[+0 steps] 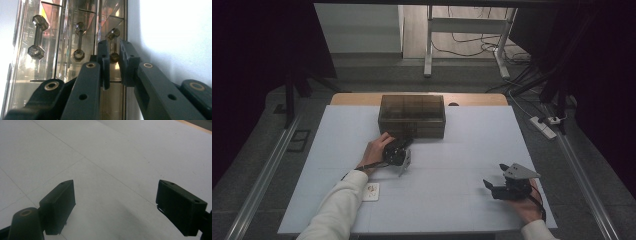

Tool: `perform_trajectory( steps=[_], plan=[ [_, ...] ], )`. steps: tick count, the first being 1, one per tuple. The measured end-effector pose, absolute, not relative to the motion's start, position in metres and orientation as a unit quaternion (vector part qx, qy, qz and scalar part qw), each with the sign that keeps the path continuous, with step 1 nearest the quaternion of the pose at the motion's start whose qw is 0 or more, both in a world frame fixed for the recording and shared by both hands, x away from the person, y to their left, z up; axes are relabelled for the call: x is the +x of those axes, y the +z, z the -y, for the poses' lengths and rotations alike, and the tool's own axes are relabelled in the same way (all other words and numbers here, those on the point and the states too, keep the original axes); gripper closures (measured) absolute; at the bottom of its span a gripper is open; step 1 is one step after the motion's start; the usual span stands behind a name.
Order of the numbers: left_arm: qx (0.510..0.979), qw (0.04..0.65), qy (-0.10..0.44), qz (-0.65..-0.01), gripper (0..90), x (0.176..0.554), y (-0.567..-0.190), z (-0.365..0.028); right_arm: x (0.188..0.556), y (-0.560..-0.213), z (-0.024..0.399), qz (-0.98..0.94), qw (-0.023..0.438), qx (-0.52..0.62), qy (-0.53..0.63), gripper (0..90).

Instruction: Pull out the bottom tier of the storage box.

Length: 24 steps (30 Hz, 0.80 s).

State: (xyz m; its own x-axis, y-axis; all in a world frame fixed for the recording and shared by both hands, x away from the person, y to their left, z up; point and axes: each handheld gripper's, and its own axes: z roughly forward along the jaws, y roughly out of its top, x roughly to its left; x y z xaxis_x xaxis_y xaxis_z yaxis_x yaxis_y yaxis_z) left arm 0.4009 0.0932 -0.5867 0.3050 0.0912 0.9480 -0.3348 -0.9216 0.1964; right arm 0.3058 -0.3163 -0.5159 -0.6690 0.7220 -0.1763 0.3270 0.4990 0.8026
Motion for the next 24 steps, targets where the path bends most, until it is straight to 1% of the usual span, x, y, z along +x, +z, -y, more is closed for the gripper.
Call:
perform_trajectory(
  steps=[16, 18, 19, 20, 22, 24],
  plan=[
    [0.784, 0.187, 0.586, 0.083, 79.7, 0.3984, -0.5862, -0.0957, 0.3058, -0.5158, 0.3165, -0.828, 0.254, 0.317, 0.386, 15.3],
    [0.786, 0.187, 0.583, 0.087, 81.2, 0.3972, -0.5859, -0.0973, 0.3059, -0.5159, 0.3164, -0.828, 0.254, 0.317, 0.386, 15.2],
    [0.783, 0.189, 0.587, 0.087, 84.5, 0.3958, -0.5856, -0.099, 0.3059, -0.516, 0.3163, -0.828, 0.254, 0.317, 0.386, 15.3],
    [0.782, 0.186, 0.59, 0.073, 89.1, 0.3972, -0.5847, -0.0995, 0.306, -0.5161, 0.3162, -0.828, 0.254, 0.317, 0.387, 15.3],
    [0.784, 0.2, 0.586, 0.055, 88.9, 0.3995, -0.5825, -0.101, 0.3062, -0.5161, 0.3161, -0.828, 0.254, 0.316, 0.386, 15.3],
    [0.783, 0.199, 0.586, 0.06, 87.5, 0.3984, -0.5839, -0.0994, 0.3058, -0.5162, 0.316, -0.828, 0.255, 0.316, 0.386, 15.3]
  ],
)
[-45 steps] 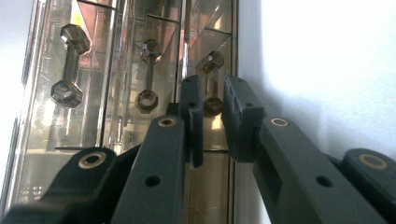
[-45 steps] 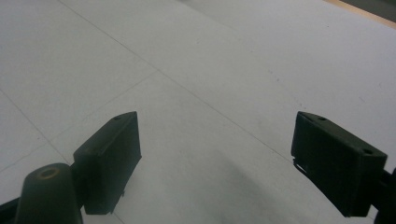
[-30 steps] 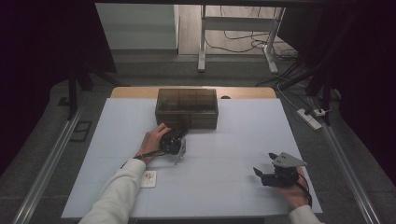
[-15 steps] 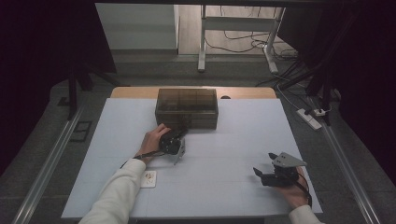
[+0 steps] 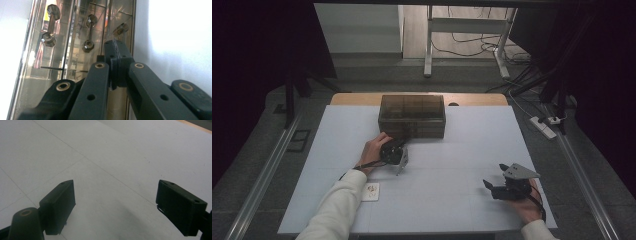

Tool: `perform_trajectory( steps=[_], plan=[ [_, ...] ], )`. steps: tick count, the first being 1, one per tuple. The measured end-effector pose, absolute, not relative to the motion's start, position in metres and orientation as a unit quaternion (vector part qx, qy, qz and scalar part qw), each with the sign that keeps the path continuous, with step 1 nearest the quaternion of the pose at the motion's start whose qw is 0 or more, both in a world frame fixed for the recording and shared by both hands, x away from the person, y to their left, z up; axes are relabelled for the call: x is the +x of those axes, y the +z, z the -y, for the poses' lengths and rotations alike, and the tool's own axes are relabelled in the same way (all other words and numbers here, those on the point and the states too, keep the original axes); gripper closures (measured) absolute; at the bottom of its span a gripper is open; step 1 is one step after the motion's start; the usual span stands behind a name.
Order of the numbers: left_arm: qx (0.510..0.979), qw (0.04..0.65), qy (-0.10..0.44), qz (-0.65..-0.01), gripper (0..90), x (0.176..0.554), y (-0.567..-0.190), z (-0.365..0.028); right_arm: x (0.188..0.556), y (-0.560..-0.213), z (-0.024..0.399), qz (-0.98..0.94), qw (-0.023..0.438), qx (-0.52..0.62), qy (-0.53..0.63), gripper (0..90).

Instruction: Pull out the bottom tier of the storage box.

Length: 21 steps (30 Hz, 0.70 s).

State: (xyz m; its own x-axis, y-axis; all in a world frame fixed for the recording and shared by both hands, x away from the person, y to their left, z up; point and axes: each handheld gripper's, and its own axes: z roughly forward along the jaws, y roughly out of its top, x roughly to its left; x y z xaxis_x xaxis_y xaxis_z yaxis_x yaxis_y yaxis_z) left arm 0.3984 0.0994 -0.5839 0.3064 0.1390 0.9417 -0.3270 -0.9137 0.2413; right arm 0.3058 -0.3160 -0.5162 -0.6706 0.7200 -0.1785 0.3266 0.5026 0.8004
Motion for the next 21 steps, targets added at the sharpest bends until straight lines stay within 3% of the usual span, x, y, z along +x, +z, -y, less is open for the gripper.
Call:
perform_trajectory(
  steps=[4, 14, 21],
  plan=[
    [0.784, 0.208, 0.581, 0.064, 79.6, 0.3975, -0.5803, -0.1, 0.3062, -0.516, 0.3162, -0.828, 0.255, 0.318, 0.386, 15.3],
    [0.787, 0.211, 0.575, 0.066, 69.6, 0.398, -0.5783, -0.0992, 0.3062, -0.516, 0.316, -0.828, 0.256, 0.317, 0.386, 15.3],
    [0.789, 0.196, 0.577, 0.08, 70.2, 0.3987, -0.5834, -0.0929, 0.306, -0.5155, 0.3169, -0.825, 0.258, 0.32, 0.387, 15.3]
  ],
)
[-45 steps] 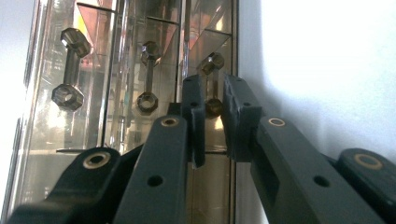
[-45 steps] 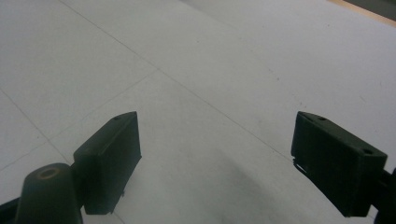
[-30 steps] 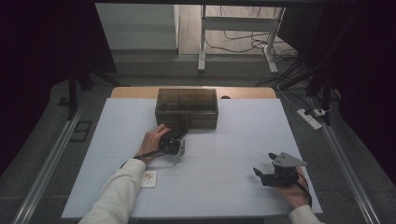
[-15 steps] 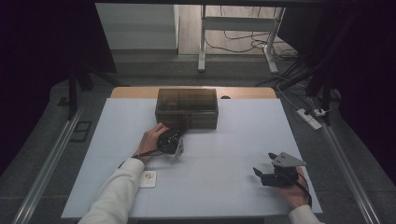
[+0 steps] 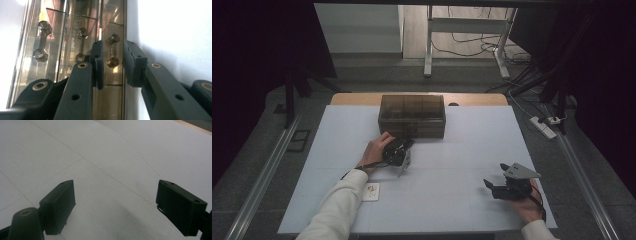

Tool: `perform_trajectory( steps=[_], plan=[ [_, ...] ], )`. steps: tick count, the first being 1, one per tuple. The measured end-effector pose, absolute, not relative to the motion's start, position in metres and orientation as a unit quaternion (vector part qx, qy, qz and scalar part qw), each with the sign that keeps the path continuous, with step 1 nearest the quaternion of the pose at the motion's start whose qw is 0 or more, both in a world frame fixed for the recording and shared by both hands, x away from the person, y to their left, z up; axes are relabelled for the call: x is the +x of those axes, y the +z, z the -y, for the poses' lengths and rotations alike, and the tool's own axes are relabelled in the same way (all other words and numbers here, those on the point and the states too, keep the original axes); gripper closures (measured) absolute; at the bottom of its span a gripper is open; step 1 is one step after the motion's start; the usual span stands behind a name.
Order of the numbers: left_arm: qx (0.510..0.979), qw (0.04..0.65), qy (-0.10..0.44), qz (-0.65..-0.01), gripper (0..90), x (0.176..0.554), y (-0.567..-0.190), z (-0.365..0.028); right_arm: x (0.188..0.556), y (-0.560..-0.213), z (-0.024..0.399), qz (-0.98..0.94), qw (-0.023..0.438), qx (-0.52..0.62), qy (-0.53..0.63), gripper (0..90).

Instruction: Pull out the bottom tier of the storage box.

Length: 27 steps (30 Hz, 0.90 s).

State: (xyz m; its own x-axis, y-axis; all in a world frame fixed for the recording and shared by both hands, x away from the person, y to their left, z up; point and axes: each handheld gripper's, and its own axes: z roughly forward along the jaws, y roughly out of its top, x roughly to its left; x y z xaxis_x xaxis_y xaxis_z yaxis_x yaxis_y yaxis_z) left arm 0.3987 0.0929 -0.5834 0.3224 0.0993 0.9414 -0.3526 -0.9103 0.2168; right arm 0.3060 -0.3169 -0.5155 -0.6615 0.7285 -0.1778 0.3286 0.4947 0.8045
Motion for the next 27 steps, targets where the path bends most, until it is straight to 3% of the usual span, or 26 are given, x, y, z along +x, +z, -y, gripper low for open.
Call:
perform_trajectory(
  steps=[27],
  plan=[
    [0.779, 0.188, 0.591, 0.086, 78.2, 0.4024, -0.5896, -0.0934, 0.3065, -0.5158, 0.3172, -0.826, 0.258, 0.322, 0.384, 15.3]
  ],
)
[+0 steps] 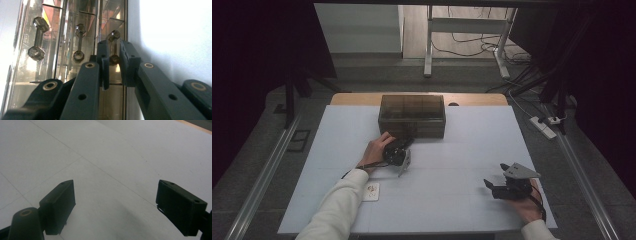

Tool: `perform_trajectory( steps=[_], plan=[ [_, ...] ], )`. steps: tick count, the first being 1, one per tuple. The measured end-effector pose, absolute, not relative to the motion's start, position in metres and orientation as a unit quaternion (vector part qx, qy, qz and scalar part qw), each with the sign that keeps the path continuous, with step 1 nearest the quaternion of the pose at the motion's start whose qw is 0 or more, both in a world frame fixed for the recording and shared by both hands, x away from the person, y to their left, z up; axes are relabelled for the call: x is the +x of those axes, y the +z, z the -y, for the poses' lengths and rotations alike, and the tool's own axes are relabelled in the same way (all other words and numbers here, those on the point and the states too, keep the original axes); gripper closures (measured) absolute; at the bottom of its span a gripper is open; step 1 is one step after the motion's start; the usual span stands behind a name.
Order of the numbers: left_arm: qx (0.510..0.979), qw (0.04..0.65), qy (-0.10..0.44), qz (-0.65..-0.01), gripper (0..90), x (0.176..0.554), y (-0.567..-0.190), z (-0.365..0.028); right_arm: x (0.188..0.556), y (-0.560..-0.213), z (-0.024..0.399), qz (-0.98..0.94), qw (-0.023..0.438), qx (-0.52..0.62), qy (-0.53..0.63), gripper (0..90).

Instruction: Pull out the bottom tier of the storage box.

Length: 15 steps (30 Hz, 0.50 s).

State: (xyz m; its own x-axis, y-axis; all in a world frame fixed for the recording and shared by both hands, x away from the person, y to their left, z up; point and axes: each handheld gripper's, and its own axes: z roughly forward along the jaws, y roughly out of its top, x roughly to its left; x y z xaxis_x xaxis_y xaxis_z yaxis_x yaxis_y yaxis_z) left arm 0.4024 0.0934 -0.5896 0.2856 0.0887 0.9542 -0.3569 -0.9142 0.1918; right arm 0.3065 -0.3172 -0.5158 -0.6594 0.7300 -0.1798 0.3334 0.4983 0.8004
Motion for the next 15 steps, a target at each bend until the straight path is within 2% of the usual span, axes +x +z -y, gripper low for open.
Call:
perform_trajectory(
  steps=[15],
  plan=[
    [0.77, 0.19, 0.603, 0.091, 79.8, 0.401, -0.5918, -0.094, 0.3065, -0.5161, 0.3171, -0.827, 0.257, 0.323, 0.382, 15.3]
  ],
)
